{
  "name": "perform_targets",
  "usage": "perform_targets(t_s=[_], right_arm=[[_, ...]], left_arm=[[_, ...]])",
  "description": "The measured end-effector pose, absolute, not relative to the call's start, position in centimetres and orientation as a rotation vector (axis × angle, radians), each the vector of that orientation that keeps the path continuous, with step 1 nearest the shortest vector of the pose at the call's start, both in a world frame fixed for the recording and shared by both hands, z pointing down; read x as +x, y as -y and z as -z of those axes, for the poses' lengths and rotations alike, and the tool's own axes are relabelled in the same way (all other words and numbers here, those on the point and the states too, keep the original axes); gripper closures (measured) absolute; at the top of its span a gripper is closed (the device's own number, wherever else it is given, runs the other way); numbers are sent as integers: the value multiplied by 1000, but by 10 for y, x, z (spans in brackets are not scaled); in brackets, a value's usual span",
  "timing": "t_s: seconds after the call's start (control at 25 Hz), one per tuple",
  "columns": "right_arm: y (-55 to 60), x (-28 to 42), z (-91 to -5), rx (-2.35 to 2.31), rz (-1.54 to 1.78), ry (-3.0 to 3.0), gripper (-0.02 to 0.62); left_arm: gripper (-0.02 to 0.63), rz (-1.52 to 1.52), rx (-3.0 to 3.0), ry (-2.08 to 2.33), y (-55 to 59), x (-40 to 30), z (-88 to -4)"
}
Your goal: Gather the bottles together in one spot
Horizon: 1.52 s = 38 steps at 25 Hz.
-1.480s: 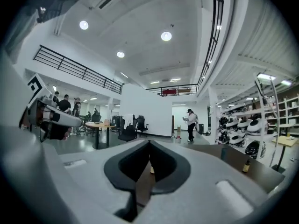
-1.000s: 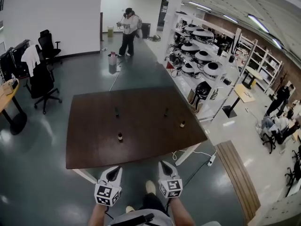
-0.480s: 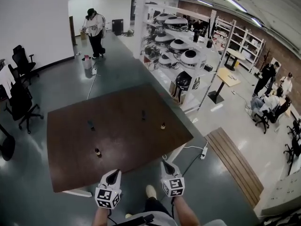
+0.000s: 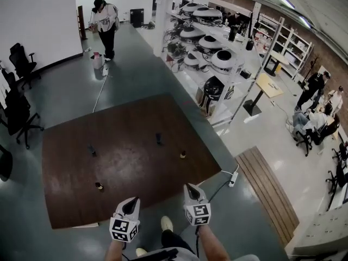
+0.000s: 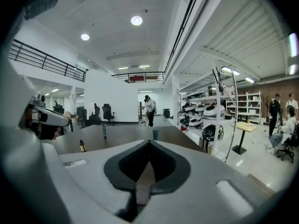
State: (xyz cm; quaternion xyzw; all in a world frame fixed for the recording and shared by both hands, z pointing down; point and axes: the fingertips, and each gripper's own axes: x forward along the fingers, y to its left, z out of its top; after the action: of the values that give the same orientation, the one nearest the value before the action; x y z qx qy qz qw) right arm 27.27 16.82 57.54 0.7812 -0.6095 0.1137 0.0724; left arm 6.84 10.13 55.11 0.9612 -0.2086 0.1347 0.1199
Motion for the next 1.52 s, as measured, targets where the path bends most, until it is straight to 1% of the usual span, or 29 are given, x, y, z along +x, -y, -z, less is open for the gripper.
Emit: perform_targets(t_s=[0.52, 1.04, 1.12, 1.24, 1.4, 1.52], right_arm=[[-110, 342, -649, 2252, -509, 1841, 594], [-71, 375, -696, 2172, -560, 1867, 592], [-65, 381, -701, 2166, -570, 1860, 526], [-58, 387, -711, 2162, -555, 1844, 516], [-45, 393, -720, 2153, -551, 1843, 453], [-35, 395, -723, 2132, -553, 1842, 436]], left_arm=[[606, -530, 2705, 688, -53, 126, -598], [606, -593, 2629, 728, -37, 163, -620], [606, -601, 2619, 739, -35, 163, -621], [606, -614, 2609, 748, -33, 162, -625], [606, -620, 2601, 754, -33, 160, -628], [606, -629, 2595, 758, -33, 159, -628]])
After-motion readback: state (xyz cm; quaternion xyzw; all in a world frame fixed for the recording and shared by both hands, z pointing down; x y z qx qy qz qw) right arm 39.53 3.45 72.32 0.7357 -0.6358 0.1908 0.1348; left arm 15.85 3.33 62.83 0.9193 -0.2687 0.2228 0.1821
